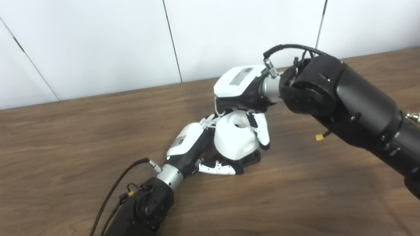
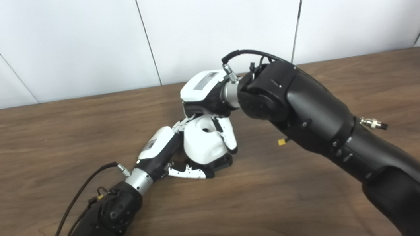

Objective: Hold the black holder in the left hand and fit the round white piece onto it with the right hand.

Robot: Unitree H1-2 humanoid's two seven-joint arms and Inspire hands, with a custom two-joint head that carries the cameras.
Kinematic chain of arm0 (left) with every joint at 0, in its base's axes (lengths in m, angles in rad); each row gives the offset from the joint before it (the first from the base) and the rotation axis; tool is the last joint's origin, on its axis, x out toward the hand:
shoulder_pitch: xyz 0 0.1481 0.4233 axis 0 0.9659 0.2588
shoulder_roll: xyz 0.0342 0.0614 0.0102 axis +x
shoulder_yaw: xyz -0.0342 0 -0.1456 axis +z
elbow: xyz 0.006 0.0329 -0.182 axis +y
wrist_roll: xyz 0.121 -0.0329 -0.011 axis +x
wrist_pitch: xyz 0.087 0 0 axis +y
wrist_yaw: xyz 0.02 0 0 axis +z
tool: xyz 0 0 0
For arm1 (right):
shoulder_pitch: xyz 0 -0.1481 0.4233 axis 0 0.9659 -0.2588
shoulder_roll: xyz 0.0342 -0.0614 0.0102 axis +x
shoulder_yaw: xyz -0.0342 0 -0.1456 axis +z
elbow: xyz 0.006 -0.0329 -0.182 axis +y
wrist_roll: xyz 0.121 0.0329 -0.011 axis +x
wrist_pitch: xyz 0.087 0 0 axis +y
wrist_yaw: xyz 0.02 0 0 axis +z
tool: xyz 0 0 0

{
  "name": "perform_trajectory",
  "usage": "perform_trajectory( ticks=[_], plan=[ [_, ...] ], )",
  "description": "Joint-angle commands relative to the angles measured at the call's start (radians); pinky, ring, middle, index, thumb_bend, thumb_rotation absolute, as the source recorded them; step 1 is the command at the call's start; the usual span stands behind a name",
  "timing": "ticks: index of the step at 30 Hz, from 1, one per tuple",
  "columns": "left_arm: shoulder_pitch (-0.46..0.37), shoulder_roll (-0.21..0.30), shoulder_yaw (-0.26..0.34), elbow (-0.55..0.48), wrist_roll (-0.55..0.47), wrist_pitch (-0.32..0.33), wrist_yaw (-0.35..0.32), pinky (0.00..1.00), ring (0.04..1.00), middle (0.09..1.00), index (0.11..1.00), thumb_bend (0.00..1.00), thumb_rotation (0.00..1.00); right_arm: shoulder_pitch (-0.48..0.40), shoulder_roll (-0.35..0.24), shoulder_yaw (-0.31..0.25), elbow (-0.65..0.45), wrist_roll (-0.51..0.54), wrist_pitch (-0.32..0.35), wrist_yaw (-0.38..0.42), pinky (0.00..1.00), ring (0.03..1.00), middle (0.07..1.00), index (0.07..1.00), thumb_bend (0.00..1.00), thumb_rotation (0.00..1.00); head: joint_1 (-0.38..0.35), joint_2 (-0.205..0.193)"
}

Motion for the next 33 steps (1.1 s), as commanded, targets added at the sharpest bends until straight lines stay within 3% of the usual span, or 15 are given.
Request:
perform_trajectory(
  ticks=[1,4,10,12,15,17,18,19,20,21,22,24,28,33],
  plan=[
    [0.059,-0.031,-0.049,0.028,0.003,0.019,-0.072,1.00,1.000,0.936,0.481,0.52,0.06,-0.026,-0.010,-0.006,0.000,-0.005,-0.010,0.007,0.31,0.418,0.468,0.489,0.53,0.01,0.001,0.001],
    [0.056,-0.032,-0.049,0.033,0.004,0.016,-0.068,1.00,1.000,0.935,0.481,0.52,0.06,-0.030,-0.010,-0.006,0.007,-0.005,-0.017,0.000,0.30,0.408,0.446,0.495,0.53,0.01,0.004,-0.001],
    [0.055,-0.035,-0.050,0.029,0.002,0.025,-0.075,1.00,1.000,0.937,0.481,0.52,0.06,-0.024,0.002,-0.006,0.006,-0.004,-0.014,-0.006,0.43,0.462,0.452,0.488,0.53,0.01,0.013,-0.001],
    [0.055,-0.036,-0.050,0.030,0.003,0.023,-0.072,1.00,1.000,0.937,0.481,0.52,0.06,-0.022,0.006,-0.008,0.003,0.002,-0.016,-0.011,0.40,0.458,0.457,0.485,0.53,0.00,0.013,-0.001],
    [0.053,-0.036,-0.053,0.034,0.011,0.017,-0.064,1.00,1.000,0.939,0.481,0.52,0.06,-0.023,0.012,-0.008,-0.001,0.000,-0.010,-0.006,0.49,0.549,0.522,0.470,0.53,0.00,0.013,-0.001],
    [0.053,-0.034,-0.055,0.035,0.016,0.010,-0.059,0.99,1.000,0.941,0.481,0.52,0.06,-0.020,0.016,-0.011,-0.005,0.002,-0.008,-0.011,0.54,0.612,0.500,0.479,0.53,0.00,0.012,0.000],
    [0.054,-0.035,-0.054,0.034,0.013,0.014,-0.063,0.99,1.000,0.941,0.481,0.52,0.06,-0.017,0.018,-0.015,-0.006,0.006,-0.013,-0.021,0.58,0.661,0.599,0.486,0.53,0.07,0.013,-0.001],
    [0.054,-0.035,-0.053,0.032,0.011,0.018,-0.065,0.99,1.000,0.944,0.481,0.52,0.06,-0.015,0.019,-0.018,-0.007,0.010,-0.017,-0.028,0.59,0.692,0.691,0.617,0.71,0.17,0.012,-0.001],
    [0.055,-0.034,-0.053,0.030,0.010,0.021,-0.068,1.00,1.000,0.945,0.481,0.52,0.06,-0.011,0.021,-0.024,-0.010,0.015,-0.018,-0.038,0.59,0.703,0.722,0.662,0.77,0.20,0.012,-0.003],
    [0.055,-0.033,-0.053,0.029,0.010,0.021,-0.068,0.98,1.000,0.942,0.481,0.52,0.06,-0.008,0.024,-0.030,-0.015,0.016,-0.014,-0.042,0.60,0.723,0.784,0.792,0.84,0.24,0.010,-0.005],
    [0.056,-0.033,-0.053,0.029,0.011,0.020,-0.068,0.96,1.000,0.940,0.481,0.52,0.06,-0.006,0.026,-0.035,-0.019,0.016,-0.010,-0.045,0.61,0.747,0.829,0.877,0.87,0.26,0.009,-0.005],
    [0.057,-0.031,-0.055,0.025,0.013,0.022,-0.069,0.93,1.000,0.939,0.481,0.52,0.06,-0.003,0.033,-0.041,-0.032,-0.001,0.005,-0.042,0.62,0.769,0.879,0.960,0.90,0.29,0.009,-0.009],
    [0.059,-0.030,-0.057,0.019,0.006,0.033,-0.078,0.93,1.000,0.944,0.482,0.52,0.06,0.004,0.045,-0.060,-0.037,-0.028,0.006,-0.082,0.62,0.806,0.951,0.999,0.97,0.31,0.009,-0.011],
    [0.059,-0.032,-0.058,0.022,0.009,0.035,-0.071,0.92,1.000,0.936,0.482,0.52,0.06,0.006,0.047,-0.069,-0.040,-0.047,0.000,-0.090,0.61,0.807,0.946,1.000,0.98,0.32,0.011,-0.010]
  ],
)
